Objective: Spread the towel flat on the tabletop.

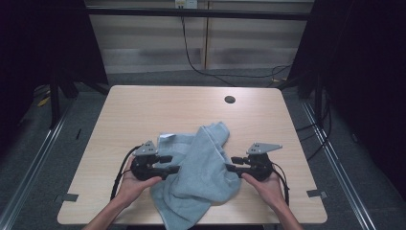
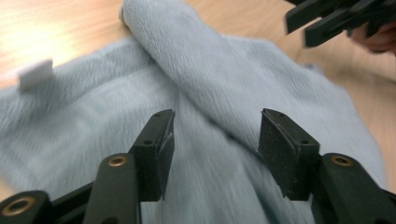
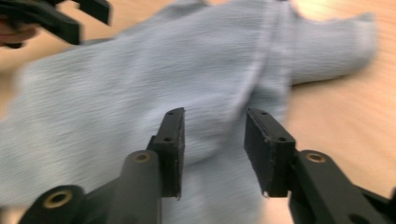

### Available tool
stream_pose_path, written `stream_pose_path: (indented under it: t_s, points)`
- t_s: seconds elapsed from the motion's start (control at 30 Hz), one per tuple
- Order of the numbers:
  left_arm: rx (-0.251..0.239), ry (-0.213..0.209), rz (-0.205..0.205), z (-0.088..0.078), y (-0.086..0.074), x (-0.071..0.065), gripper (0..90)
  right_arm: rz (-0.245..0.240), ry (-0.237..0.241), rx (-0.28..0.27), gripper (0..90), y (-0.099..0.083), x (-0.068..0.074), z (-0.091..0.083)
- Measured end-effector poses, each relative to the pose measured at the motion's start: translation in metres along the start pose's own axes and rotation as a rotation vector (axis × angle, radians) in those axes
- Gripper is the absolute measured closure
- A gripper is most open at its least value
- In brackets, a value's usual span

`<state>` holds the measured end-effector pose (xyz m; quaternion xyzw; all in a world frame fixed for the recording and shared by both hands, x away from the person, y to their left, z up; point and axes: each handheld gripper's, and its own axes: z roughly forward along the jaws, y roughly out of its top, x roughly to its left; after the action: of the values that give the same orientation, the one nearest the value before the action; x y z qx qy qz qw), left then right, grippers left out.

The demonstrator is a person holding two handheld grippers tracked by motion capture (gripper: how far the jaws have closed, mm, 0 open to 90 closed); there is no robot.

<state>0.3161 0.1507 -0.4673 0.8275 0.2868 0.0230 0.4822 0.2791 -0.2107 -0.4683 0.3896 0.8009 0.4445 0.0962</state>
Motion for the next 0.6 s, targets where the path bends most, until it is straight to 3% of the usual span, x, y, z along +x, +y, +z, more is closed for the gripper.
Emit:
stream_pose_path:
  t_s: [0.07,0.1,0.13,0.17,0.2,0.33,0.4,0.43,0.47,0.5,0.53,0.6]
  points:
    - [-0.005,-0.003,-0.009,0.004,0.002,0.002,40.7,0.004,-0.018,0.003,60.7,0.0,-0.007,0.006]
    - [-0.012,-0.017,-0.042,0.016,0.005,0.005,38.2,0.021,-0.038,0.032,59.8,0.0,-0.02,0.019]
    - [-0.012,-0.017,-0.042,0.016,0.005,0.005,35.8,0.022,-0.042,0.048,59.8,0.0,-0.023,0.025]
    - [0.002,-0.002,-0.036,0.023,0.004,0.005,35.8,0.022,-0.042,0.048,58.7,0.0,-0.023,0.025]
    - [0.035,-0.015,-0.025,0.032,0.001,0.005,31.5,0.011,-0.051,0.067,55.9,0.002,-0.029,0.037]
    - [0.049,-0.01,-0.013,0.036,-0.001,0.002,31.5,-0.008,-0.039,0.085,46.6,0.005,-0.027,0.053]
    - [0.07,-0.013,-0.029,0.04,-0.004,0.004,32.0,-0.021,-0.012,0.089,44.2,0.005,-0.023,0.058]
    - [0.07,-0.013,-0.029,0.04,-0.004,0.004,39.2,-0.032,-0.009,0.094,43.1,0.005,-0.018,0.061]
    - [0.078,-0.021,-0.028,0.041,-0.006,0.005,39.2,-0.032,-0.009,0.094,43.1,0.005,-0.018,0.061]
    - [0.092,-0.049,-0.023,0.043,-0.008,0.005,54.5,-0.041,-0.005,0.103,45.6,0.005,-0.014,0.065]
    - [0.093,-0.051,-0.003,0.043,-0.009,0.003,62.1,-0.043,-0.005,0.109,50.8,0.005,-0.013,0.065]
    - [0.089,-0.039,0.012,0.042,-0.007,0.001,68.3,-0.051,0.0,0.104,52.1,0.004,-0.012,0.067]
